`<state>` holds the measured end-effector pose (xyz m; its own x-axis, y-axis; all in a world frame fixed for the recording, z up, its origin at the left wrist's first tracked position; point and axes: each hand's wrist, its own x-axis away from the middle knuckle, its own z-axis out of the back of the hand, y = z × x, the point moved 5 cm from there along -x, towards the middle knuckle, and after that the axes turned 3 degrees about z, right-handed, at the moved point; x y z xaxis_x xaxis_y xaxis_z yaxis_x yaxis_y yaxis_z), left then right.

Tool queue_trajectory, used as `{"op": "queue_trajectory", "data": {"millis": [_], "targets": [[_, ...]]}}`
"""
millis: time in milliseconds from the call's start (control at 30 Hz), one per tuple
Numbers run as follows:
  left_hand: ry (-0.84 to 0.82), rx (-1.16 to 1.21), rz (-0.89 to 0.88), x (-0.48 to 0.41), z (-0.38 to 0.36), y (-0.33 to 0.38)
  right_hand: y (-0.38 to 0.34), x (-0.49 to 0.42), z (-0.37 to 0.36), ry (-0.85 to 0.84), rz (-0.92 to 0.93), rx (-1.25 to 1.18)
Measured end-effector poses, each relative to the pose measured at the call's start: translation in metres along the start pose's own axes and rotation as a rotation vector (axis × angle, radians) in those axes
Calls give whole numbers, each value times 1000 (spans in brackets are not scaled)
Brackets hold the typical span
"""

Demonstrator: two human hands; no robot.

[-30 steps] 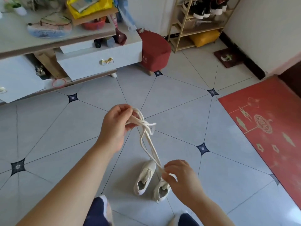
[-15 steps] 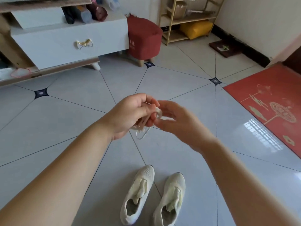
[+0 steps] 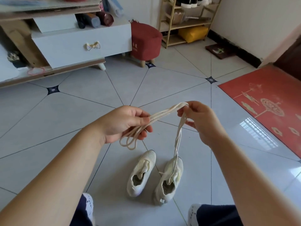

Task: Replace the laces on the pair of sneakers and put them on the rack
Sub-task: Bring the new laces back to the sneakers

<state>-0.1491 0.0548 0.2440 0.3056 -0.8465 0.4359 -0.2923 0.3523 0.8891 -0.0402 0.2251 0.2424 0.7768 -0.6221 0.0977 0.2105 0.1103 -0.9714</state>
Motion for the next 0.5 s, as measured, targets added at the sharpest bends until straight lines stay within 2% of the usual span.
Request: {"op": "queue_trajectory", "data": {"millis": [100, 200, 333, 400, 500], "targets": [[-23, 35, -32, 25, -16, 1, -2, 25, 3, 21, 1, 22], [24, 51, -81, 45, -30, 2, -3, 48, 3, 19, 9, 62], [84, 45, -130, 66, -43, 7, -5, 75, -1, -86, 11, 299], [77, 43, -136, 75, -51, 10, -13, 88, -4, -98, 30, 277], [88, 73, -154, 86, -59, 14, -33, 107, -12, -124, 54, 118]]}}
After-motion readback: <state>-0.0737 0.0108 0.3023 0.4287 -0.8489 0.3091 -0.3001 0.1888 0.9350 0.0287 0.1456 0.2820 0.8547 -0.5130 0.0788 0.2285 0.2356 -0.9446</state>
